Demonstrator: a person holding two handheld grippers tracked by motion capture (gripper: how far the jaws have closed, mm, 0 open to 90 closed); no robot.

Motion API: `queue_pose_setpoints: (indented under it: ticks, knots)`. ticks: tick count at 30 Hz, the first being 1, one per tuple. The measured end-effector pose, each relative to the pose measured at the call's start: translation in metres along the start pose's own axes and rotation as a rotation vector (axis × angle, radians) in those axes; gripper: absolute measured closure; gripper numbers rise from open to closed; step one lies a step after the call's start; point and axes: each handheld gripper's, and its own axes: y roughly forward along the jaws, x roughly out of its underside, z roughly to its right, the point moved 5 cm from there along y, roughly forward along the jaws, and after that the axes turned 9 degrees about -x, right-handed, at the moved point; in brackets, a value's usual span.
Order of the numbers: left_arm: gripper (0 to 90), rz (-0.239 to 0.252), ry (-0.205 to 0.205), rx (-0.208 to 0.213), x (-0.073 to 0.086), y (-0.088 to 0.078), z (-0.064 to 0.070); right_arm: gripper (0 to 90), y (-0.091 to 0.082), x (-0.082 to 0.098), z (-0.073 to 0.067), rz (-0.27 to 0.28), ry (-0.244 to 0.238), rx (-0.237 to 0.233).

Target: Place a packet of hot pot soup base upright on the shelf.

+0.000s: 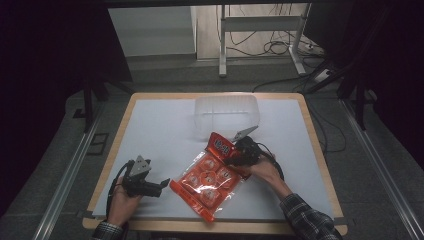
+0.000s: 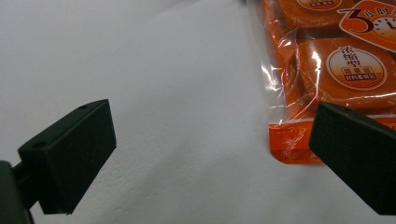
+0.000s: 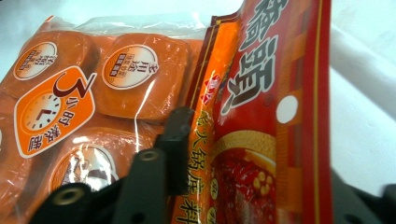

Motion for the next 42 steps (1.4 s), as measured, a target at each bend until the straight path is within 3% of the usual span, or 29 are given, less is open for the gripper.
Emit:
queue_pose_setpoints:
  ticks: [1,4,6,21,31,42]
  knots:
    - [0.6,0.000,0.000,0.000,0.000,0.000,0.000,66.9,0.000,0.000,0.000,0.000,0.000,0.000]
    - [0.6,-0.002,0.003,-0.001,0.000,0.000,0.000,84.7,0.001,0.000,-0.001,-0.009,0.037,-0.041]
    - [0.6,-0.002,0.004,-0.002,0.000,0.000,0.000,88.5,0.001,-0.001,-0.003,-0.011,0.038,-0.038]
    - [0.7,0.000,0.004,-0.007,0.000,0.000,0.000,88.8,-0.015,-0.012,-0.018,-0.004,0.032,-0.011]
    - [0.7,0.003,0.001,-0.009,-0.001,0.000,-0.001,88.8,-0.044,-0.036,-0.039,0.069,0.006,-0.073]
    - [0.8,0.021,-0.004,-0.024,-0.002,-0.003,-0.003,88.8,-0.064,-0.063,-0.061,0.077,-0.029,-0.126]
